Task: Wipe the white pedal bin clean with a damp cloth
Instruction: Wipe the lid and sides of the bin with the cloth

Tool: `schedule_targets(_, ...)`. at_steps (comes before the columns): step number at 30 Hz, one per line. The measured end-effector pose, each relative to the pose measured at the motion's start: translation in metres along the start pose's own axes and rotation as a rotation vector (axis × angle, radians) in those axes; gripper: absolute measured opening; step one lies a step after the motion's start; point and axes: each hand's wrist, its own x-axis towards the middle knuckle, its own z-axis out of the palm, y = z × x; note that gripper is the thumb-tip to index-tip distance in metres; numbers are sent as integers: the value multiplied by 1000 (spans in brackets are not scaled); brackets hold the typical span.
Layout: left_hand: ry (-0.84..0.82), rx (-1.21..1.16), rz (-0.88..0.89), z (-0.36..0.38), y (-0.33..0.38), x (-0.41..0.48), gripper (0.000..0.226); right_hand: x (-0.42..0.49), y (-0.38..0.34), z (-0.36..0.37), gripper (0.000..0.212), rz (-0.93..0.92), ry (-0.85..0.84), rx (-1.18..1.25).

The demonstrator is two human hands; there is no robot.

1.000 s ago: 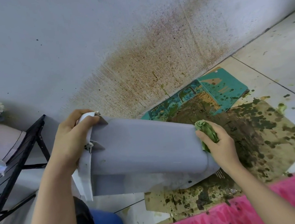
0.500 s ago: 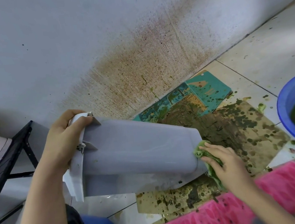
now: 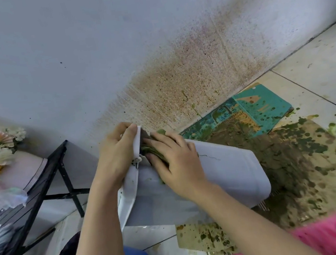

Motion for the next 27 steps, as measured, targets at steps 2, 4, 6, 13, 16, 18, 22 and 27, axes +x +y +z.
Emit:
schedule_targets(2, 15, -22, -48, 0, 2, 2, 24, 3, 10, 2, 37, 12, 1, 14)
schedule_targets(4, 30, -37, -110, 2, 5, 4, 27, 1, 24, -2, 35, 38, -1, 53)
schedule_targets(6, 22, -34, -145, 5, 10, 4, 33, -6, 36, -7, 35, 53, 10, 107)
schedule_targets(13, 14, 3, -151, 22, 28, 13, 34, -46, 29, -14, 38, -67, 204, 22)
schedule_targets(16, 51, 86, -129, 33, 38, 18, 30, -52, 20, -11, 35, -158, 325, -105)
schedule_targets(18, 49, 116, -115, 41, 43, 21, 32, -51, 17, -9, 33, -189, 386, -142)
schedule_targets(22, 31, 140, -90, 51, 47, 27, 33, -49, 23, -13, 40, -247, 412, -167)
schedule_targets(27, -12, 114, -99, 58, 54, 33, 30, -79, 64, -30, 35, -269, 294, -139)
